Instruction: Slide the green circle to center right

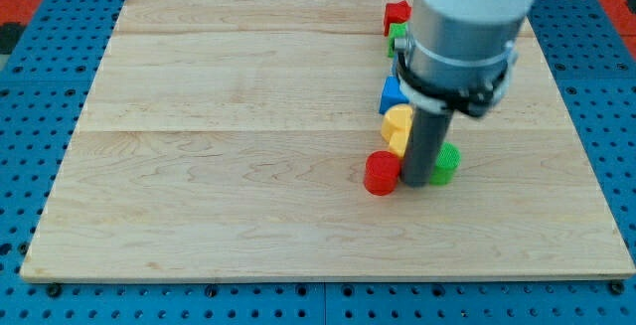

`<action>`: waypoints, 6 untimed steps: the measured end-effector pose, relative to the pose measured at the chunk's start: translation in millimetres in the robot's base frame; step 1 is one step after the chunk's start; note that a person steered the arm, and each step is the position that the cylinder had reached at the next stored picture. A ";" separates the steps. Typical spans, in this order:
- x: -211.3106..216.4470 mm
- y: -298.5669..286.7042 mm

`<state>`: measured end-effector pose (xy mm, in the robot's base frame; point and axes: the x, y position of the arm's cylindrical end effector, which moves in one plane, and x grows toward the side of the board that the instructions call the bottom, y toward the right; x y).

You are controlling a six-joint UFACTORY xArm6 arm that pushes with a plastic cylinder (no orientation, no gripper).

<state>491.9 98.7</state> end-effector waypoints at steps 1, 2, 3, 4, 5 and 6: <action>-45.2 2.0; -17.5 9.9; -13.2 -6.0; 0.6 -14.3; 20.6 15.8; -3.9 64.0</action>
